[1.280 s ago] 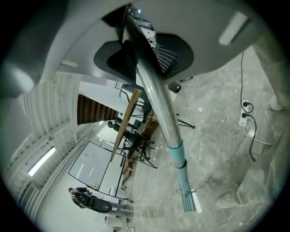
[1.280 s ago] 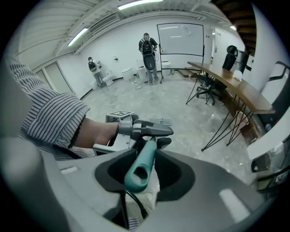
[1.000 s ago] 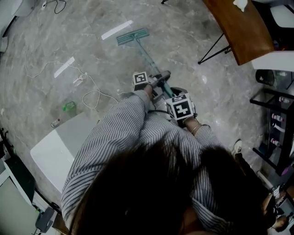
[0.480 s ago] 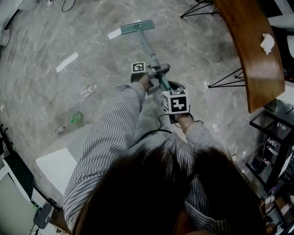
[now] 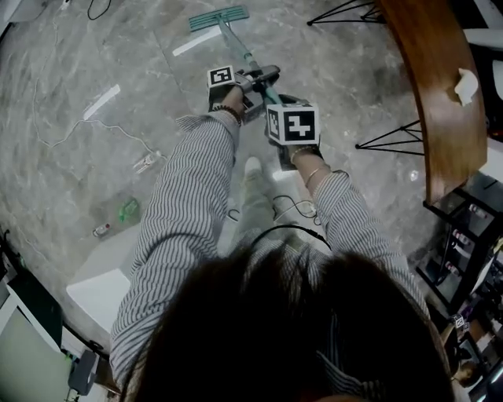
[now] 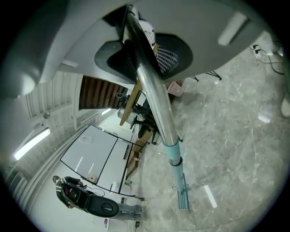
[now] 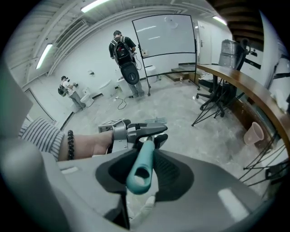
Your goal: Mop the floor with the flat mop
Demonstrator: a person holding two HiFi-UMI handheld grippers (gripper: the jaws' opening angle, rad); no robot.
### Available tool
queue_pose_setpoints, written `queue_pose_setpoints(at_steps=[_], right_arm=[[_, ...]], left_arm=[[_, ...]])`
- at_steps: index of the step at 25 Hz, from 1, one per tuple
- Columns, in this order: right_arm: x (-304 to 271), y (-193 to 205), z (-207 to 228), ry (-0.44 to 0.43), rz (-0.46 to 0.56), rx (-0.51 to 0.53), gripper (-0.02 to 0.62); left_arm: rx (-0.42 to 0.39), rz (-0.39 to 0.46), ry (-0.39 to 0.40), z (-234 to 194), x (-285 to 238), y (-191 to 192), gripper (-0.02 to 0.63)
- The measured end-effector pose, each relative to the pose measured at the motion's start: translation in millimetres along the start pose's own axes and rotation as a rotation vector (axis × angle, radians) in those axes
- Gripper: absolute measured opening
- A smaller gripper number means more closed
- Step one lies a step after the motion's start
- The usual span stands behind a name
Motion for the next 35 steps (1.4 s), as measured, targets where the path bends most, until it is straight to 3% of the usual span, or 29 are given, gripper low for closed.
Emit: queue_pose_setpoints(at_steps=[7,20,27,32,35], right_arm=[[-17,-14,4,0.015,-0.016,-0.007,0.112],[0,22,14,0.018,-0.037,0.020,0.110],[34,75,18,0.018,-0.052,0.039,0.110],[72,140,27,0.009,-0.056,0.051,0.110],[105,188,39,0.014,-0.046,0.066,0.110]], left_arm=[[0.046,0.081,0.079,0,-7,-25,0.101],[0.059,0.096,0.086,-22,-3,10,0.095],[0.056,0.096,0.083,-48,12,65,0.095],[0.083,0.129,0.117,-82,27,132,0.091],[0.101,0.104,0.126,-106,33,186,0.086]])
Point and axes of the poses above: the fingertips, and each gripper's own axes: x backward along the fingers, z to its right, y out of its underside, the point moved 4 cm from there along x, backward along the fingers, and after that the axes turned 2 degrees about y, right-handed, at the moved point
